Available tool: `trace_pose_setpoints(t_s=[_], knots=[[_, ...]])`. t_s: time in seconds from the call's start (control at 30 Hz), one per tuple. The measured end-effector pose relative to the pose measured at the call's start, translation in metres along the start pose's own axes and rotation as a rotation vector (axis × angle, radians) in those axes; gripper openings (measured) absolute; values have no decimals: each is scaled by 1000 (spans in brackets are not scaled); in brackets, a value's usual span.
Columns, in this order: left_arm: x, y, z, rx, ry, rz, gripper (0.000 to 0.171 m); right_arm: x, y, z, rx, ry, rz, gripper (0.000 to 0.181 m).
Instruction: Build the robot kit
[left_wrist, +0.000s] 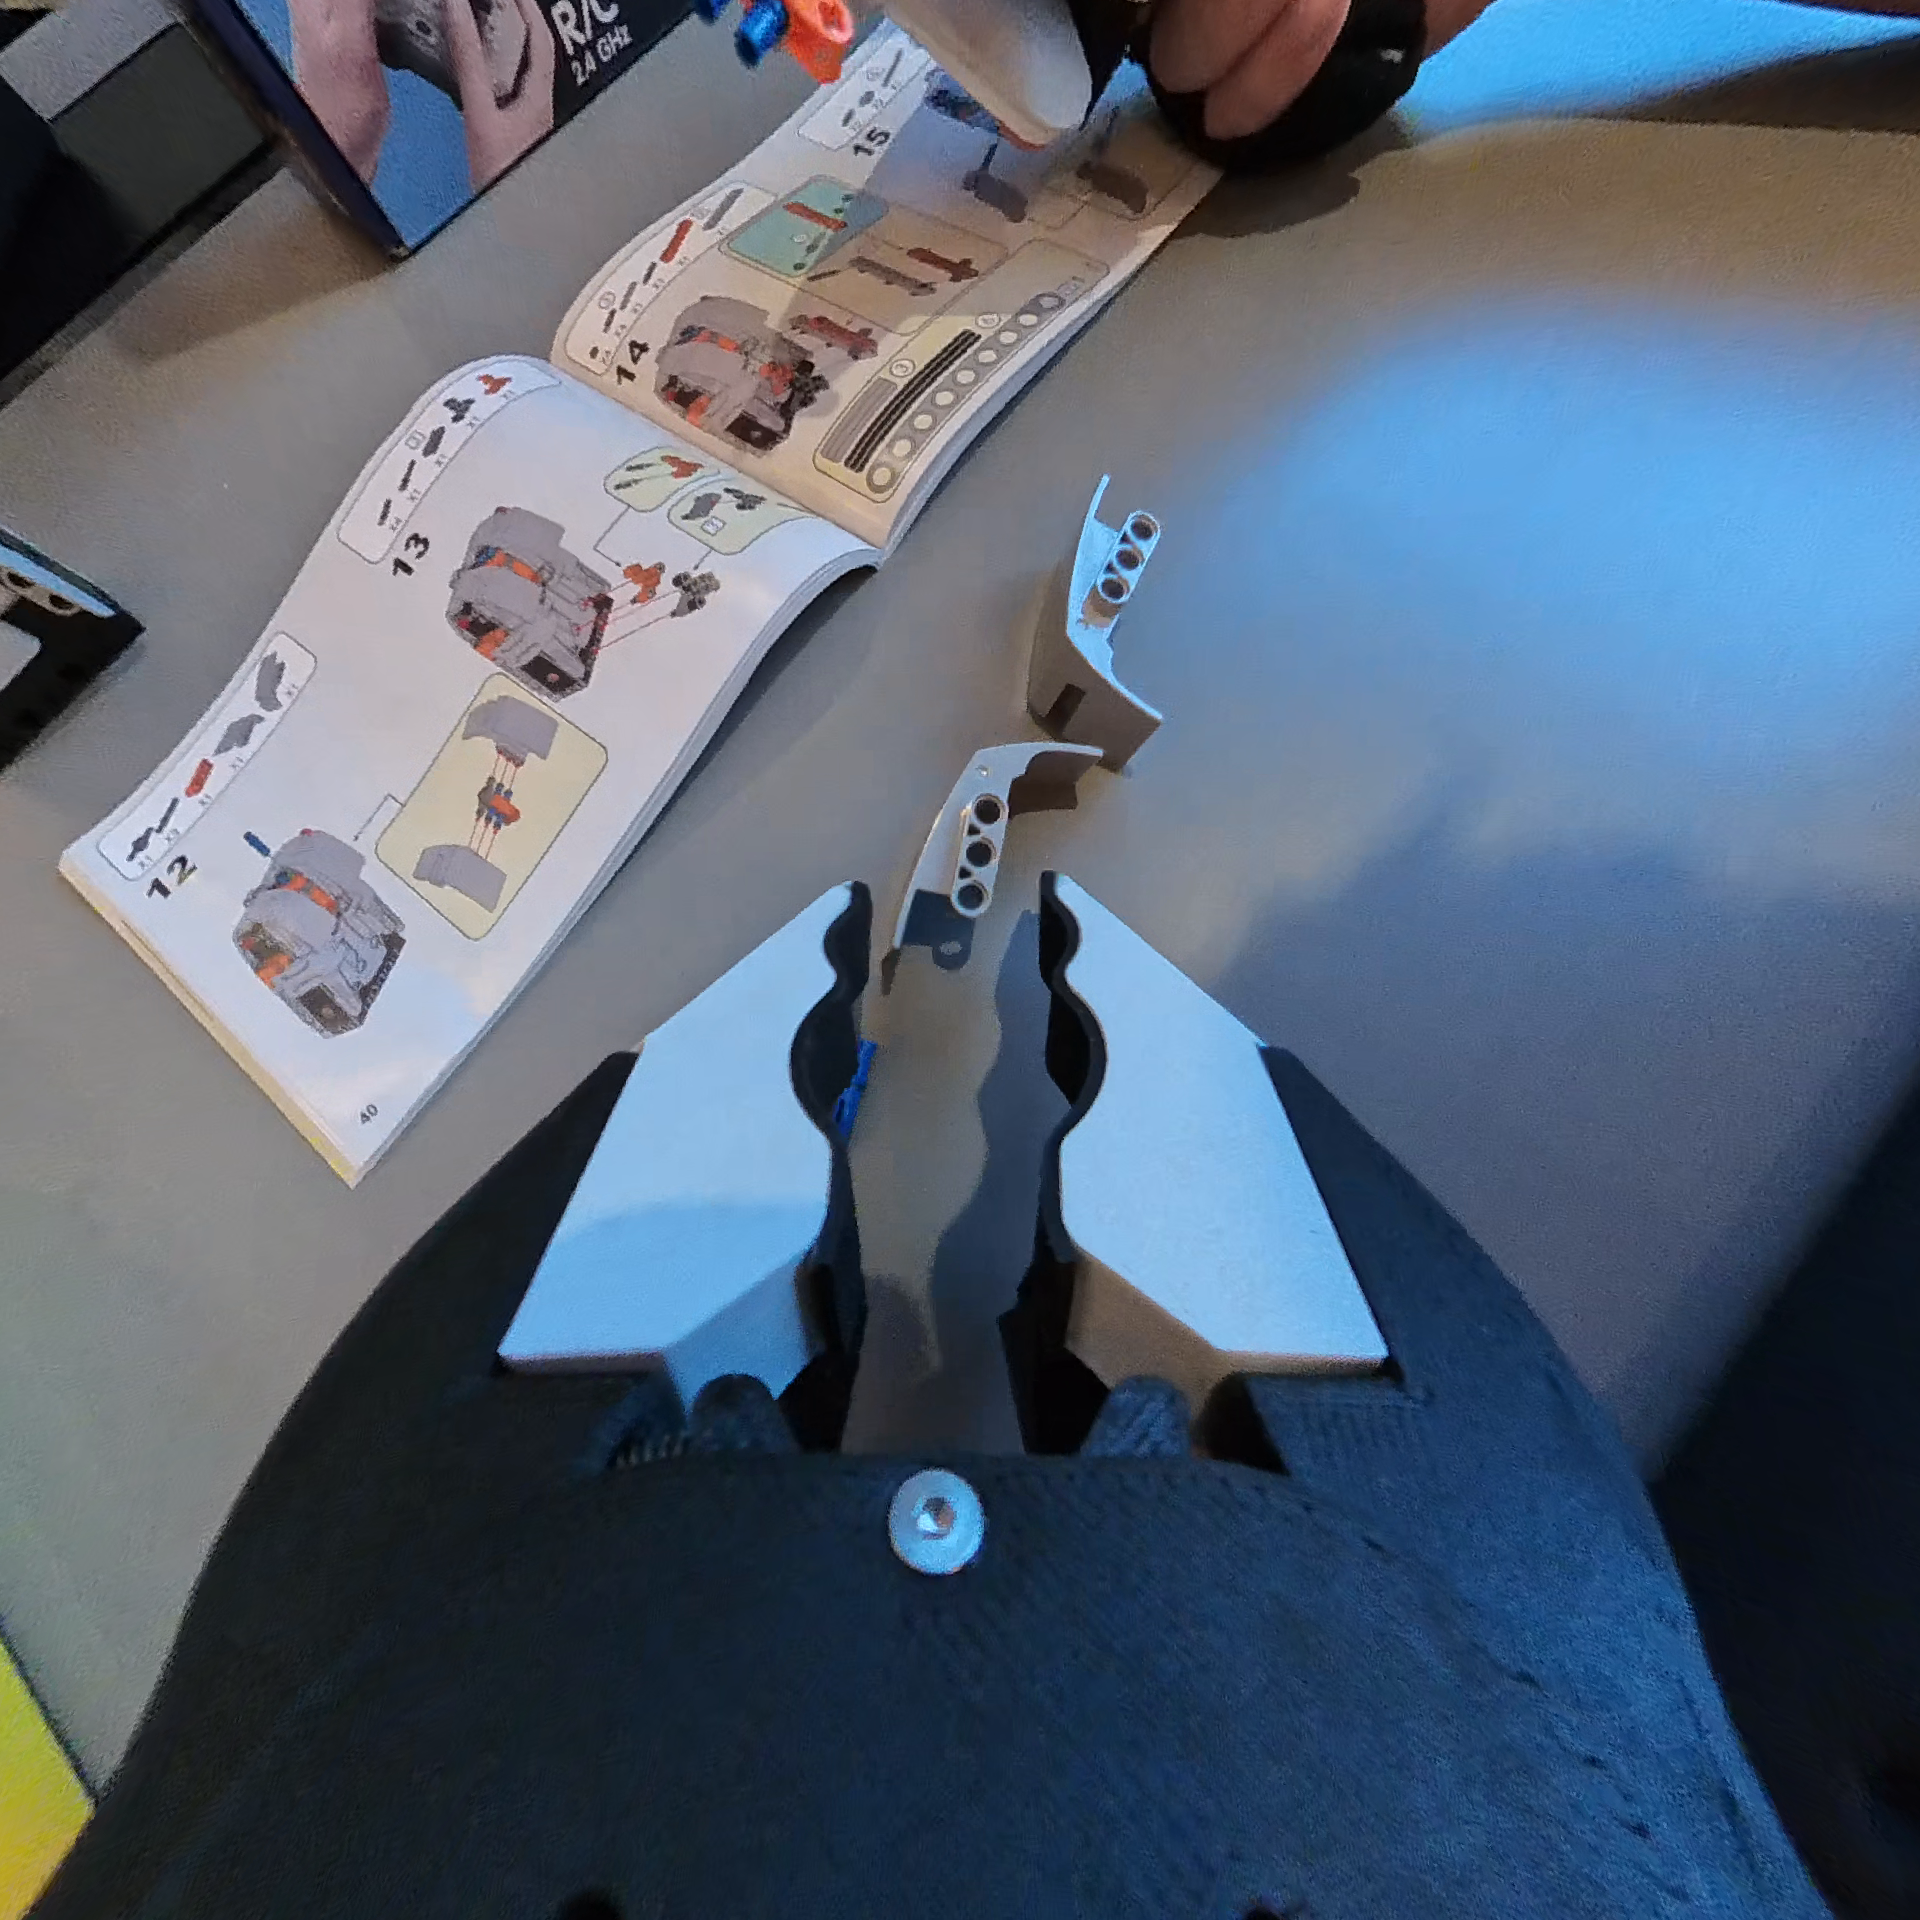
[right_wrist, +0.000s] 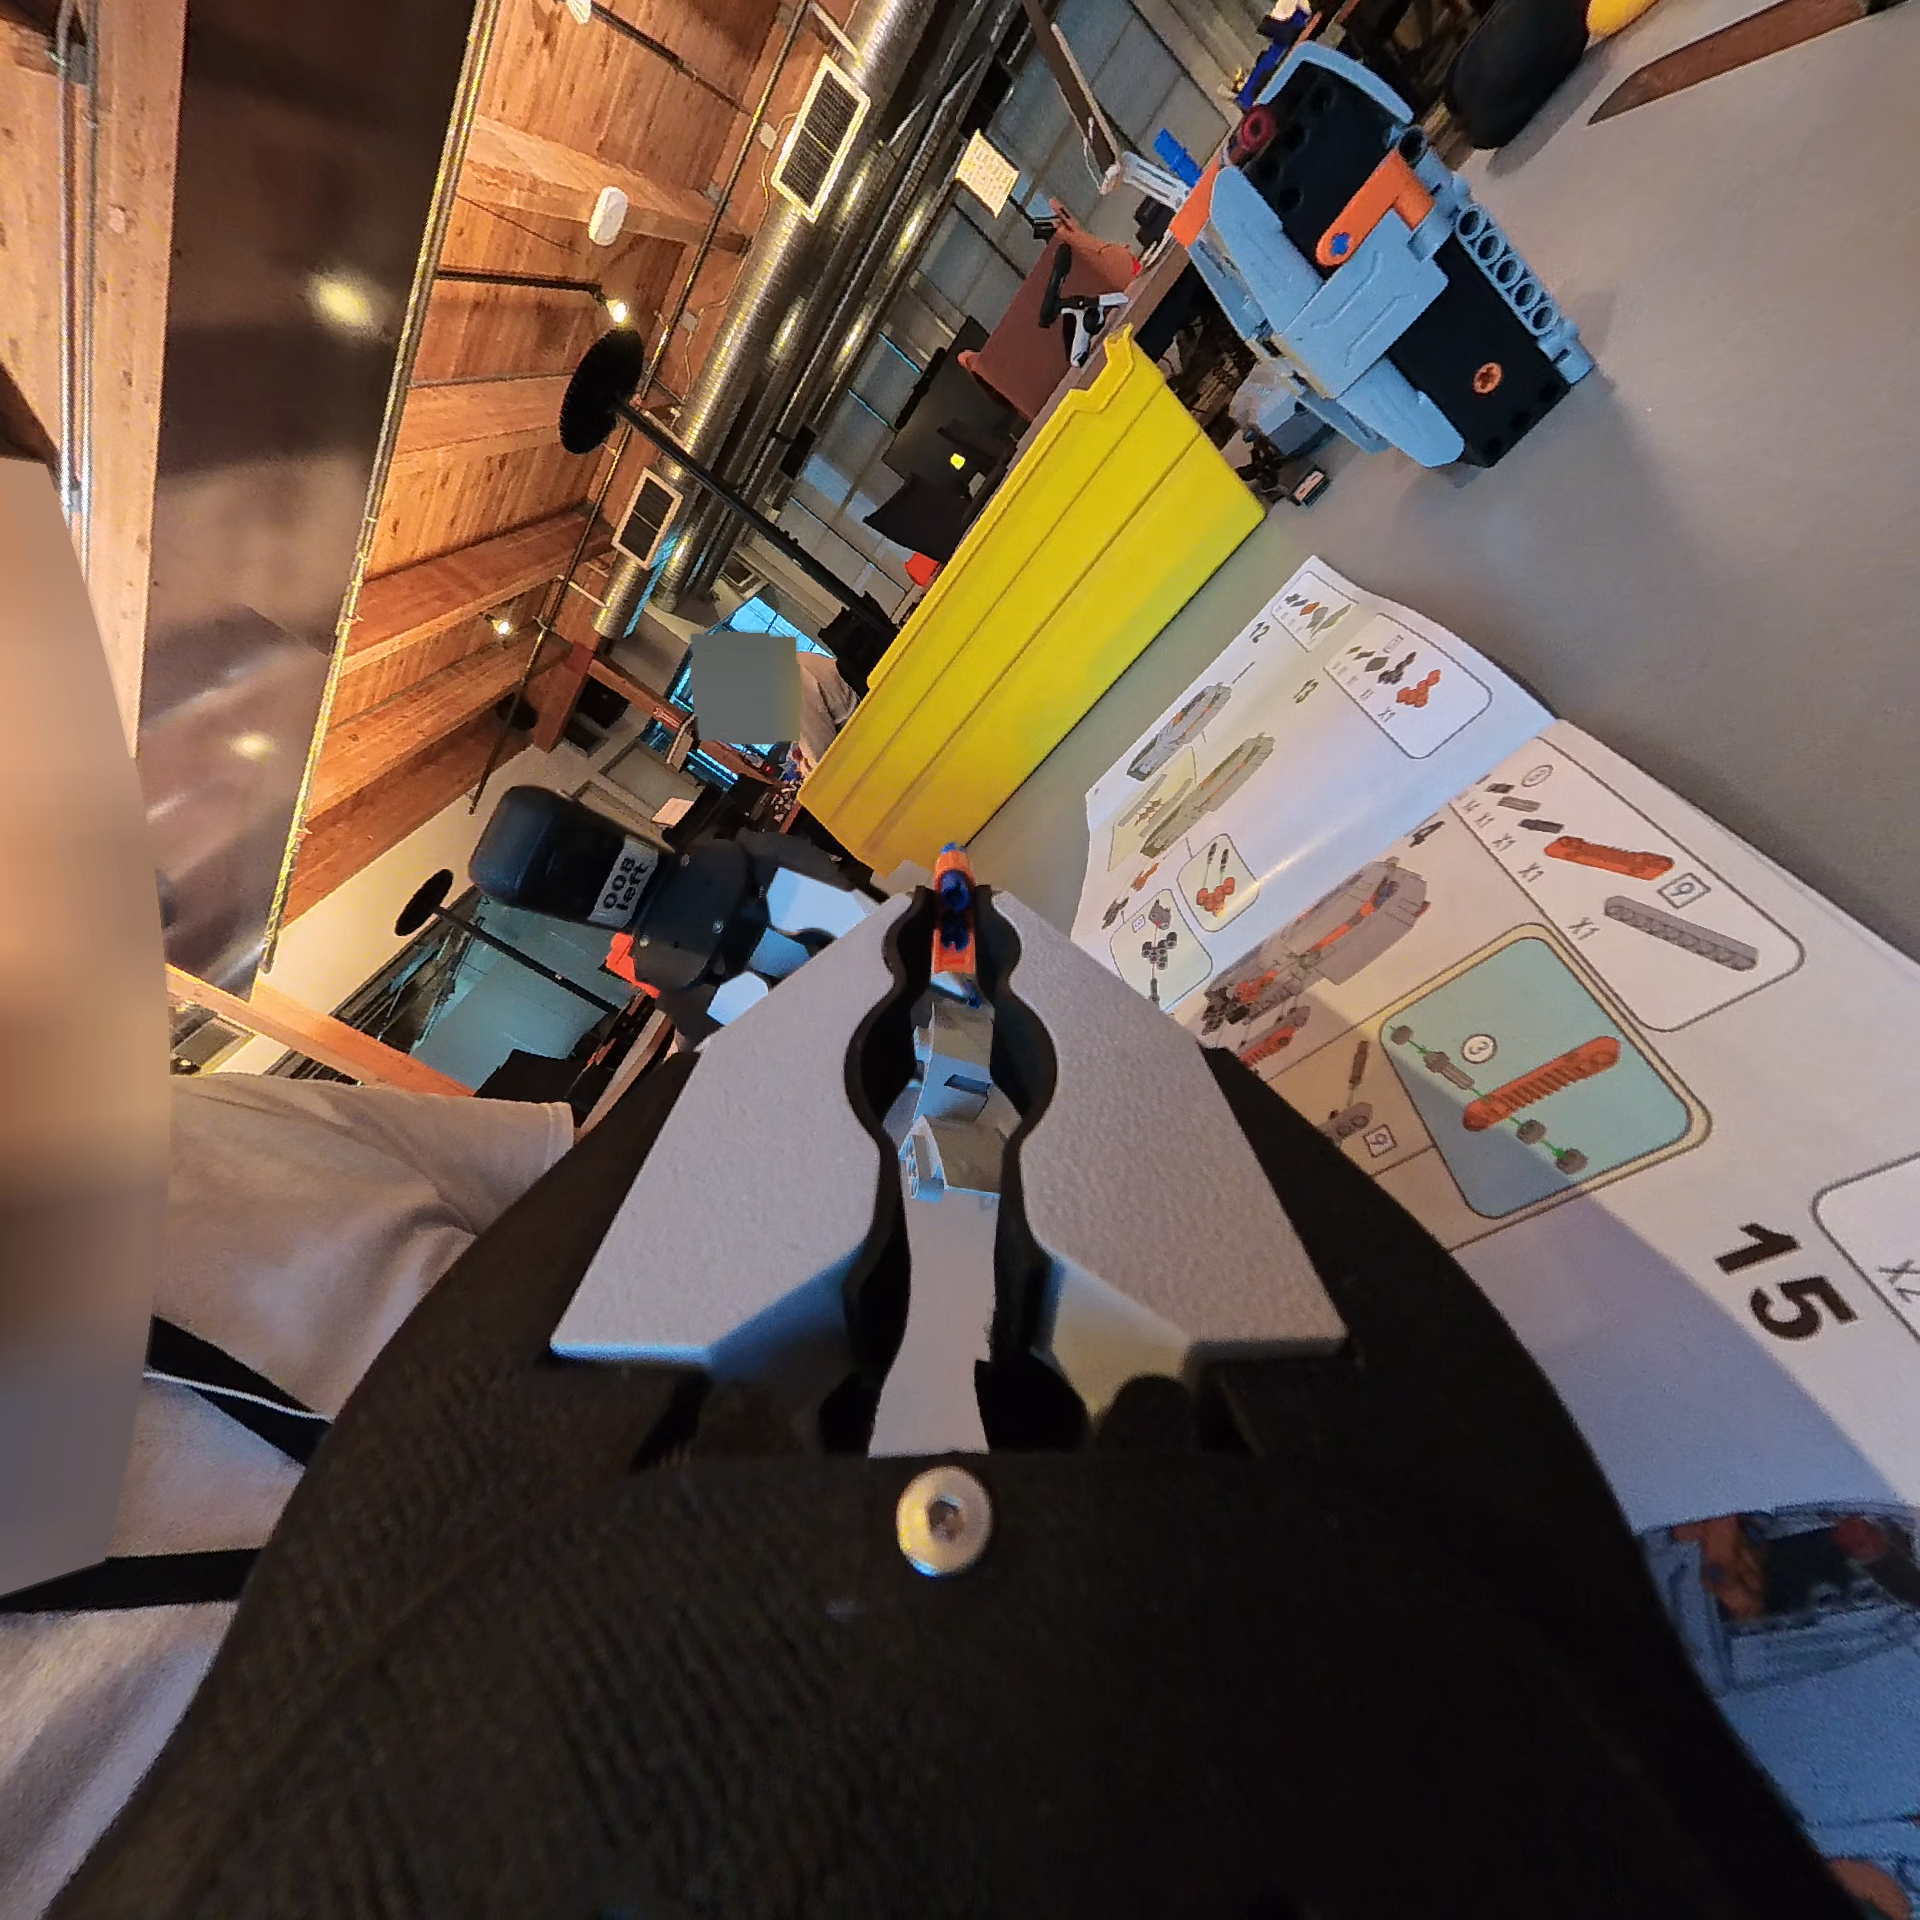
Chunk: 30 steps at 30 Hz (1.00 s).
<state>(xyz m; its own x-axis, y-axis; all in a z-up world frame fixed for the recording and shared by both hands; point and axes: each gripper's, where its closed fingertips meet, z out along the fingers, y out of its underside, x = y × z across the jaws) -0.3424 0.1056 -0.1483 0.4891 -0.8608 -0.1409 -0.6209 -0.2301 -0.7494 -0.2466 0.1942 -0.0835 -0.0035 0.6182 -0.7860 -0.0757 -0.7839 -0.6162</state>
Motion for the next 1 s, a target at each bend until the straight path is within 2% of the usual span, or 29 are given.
trace_pose_setpoints(t_s=[0.1,0.27,0.37,0.5,0.6,0.8,0.9,1.0], knots=[[-1,-6,-3,18,-25,3,14,0,0,0,-1,1,3,5],[-16,-8,-17,13,-266,-51,13,1,0,-1,3,1,11,5],[-23,2,-25,-75,-463,-55,13,1,0,-1,3,0,17,5],[-15,0,-25,-135,-562,-21,13,1,1,0,-5,3,15,5],[-10,-4,-21,-126,-563,-64,13,1,1,0,-5,1,16,5],[-10,12,-16,-197,-560,-170,13,1,2,0,-9,2,17,5],[-4,12,-14,-171,-532,-261,15,1,2,0,-10,3,17,5],[4,9,-12,-147,-469,-330,24,1,2,0,-10,2,17,5]])
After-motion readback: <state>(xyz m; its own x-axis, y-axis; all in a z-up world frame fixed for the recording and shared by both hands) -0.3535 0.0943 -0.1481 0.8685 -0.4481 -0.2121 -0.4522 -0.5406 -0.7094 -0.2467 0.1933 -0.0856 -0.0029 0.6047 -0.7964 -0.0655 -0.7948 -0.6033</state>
